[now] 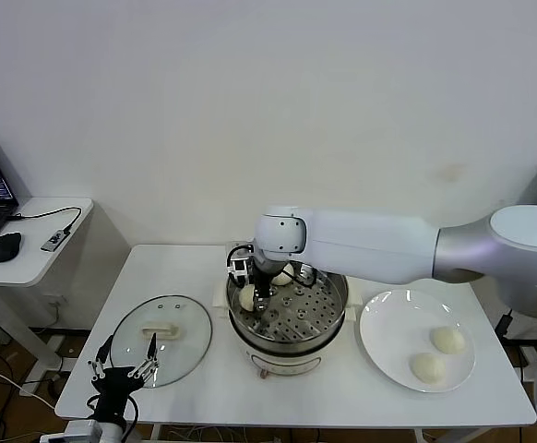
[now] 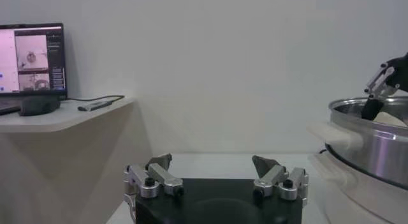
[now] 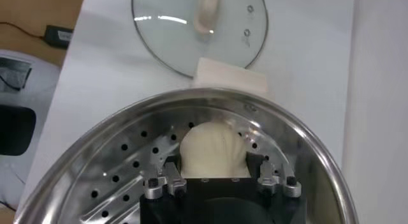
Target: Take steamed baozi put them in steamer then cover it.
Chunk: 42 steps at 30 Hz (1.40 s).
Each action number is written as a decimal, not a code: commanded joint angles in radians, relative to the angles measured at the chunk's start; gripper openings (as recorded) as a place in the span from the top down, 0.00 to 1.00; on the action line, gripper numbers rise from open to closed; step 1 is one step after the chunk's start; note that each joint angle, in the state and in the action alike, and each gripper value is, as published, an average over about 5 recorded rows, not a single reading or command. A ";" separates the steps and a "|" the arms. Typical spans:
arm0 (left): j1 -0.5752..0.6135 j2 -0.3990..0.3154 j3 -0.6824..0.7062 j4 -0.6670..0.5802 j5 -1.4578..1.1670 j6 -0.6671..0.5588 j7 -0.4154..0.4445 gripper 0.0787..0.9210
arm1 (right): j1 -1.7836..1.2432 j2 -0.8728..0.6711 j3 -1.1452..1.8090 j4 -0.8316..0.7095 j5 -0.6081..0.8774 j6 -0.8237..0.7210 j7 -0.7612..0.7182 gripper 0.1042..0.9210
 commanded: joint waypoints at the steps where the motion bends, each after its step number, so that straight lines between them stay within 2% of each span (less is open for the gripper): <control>1: -0.001 0.000 0.000 0.002 0.000 0.000 0.000 0.12 | -0.025 0.033 0.003 -0.032 -0.012 -0.016 0.011 0.37; 5: 0.000 0.000 0.000 0.001 0.000 0.000 0.000 0.12 | -0.031 0.031 0.010 -0.038 -0.012 -0.016 0.016 0.34; 10: 0.002 -0.002 0.001 -0.004 0.001 0.000 0.000 0.12 | 0.009 0.002 0.020 -0.006 -0.003 -0.014 -0.009 0.18; 13: 0.004 0.000 0.000 -0.006 0.001 0.000 0.000 0.12 | 0.077 -0.048 0.022 0.044 -0.006 -0.003 -0.075 0.13; 20: 0.002 0.008 0.000 -0.008 0.000 0.001 0.001 0.12 | 0.250 -0.255 0.001 0.180 -0.049 0.080 -0.228 0.12; 29: 0.001 0.021 0.008 -0.008 -0.001 0.001 0.003 0.12 | 0.319 -0.635 -0.063 0.376 -0.173 0.203 -0.334 0.12; 35: -0.001 0.021 0.014 -0.003 0.001 0.001 0.002 0.12 | 0.208 -0.837 -0.020 0.404 -0.308 0.326 -0.374 0.12; 42: 0.008 0.018 0.012 -0.001 0.004 -0.001 0.003 0.12 | 0.053 -0.979 0.036 0.401 -0.470 0.413 -0.395 0.12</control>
